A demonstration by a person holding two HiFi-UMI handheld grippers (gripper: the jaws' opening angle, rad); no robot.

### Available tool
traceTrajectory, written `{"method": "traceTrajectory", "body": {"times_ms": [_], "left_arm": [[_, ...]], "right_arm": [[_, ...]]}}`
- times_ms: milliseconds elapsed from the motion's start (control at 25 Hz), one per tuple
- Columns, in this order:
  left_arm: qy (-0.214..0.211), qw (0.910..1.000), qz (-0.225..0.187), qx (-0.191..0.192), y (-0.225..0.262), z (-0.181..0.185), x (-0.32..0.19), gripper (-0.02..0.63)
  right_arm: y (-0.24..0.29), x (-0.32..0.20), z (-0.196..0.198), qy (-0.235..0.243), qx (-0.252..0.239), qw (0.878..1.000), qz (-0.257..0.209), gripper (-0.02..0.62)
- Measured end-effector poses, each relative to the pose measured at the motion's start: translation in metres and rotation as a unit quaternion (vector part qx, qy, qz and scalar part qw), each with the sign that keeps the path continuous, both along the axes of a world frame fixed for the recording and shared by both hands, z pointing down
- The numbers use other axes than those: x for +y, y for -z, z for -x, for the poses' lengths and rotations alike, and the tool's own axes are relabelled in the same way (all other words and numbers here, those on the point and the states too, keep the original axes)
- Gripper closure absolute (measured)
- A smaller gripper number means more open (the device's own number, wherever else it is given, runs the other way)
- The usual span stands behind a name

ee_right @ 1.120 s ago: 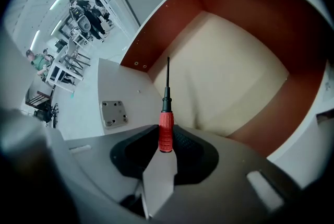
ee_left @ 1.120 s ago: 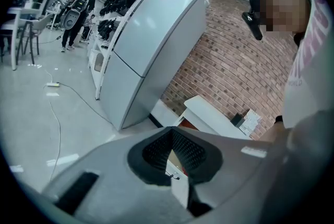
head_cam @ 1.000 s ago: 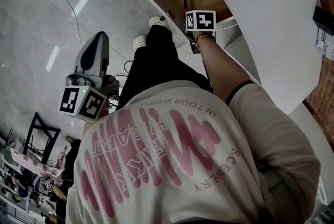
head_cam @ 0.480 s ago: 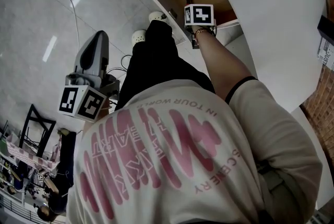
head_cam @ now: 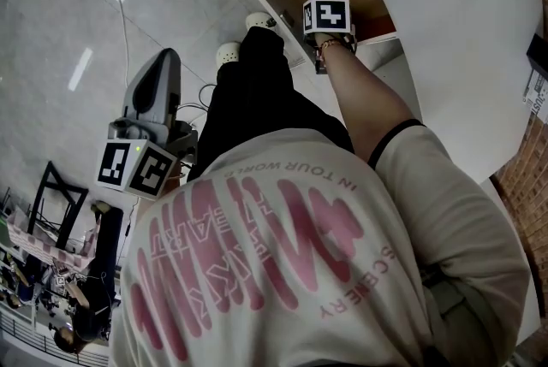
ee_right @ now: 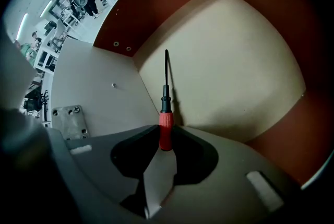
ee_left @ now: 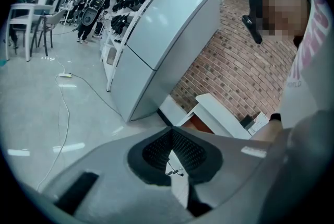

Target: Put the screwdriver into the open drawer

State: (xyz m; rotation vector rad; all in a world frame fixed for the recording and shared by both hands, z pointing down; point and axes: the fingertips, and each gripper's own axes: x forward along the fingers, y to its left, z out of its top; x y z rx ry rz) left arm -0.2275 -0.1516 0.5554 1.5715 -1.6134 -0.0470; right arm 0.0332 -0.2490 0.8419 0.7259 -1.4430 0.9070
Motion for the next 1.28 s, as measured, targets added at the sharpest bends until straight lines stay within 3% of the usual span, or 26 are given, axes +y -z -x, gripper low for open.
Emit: {"method": "traceTrajectory", "body": {"times_ms": [880,1280], "left_arm": [[0.002,1.0000,0.008,0.004,-0.011,-0.003,-0.002,0.603],[0.000,0.9999,0.014,0.006,-0.017,-0.008,0.000,0.603]], "right_arm": [[-0.016,-0.008,-0.003,0.002,0.022,1.000,-0.006,0.499],[-0.025,-0.006,-0.003,-0.009,0.029,1.000,0.003,0.466]]}}
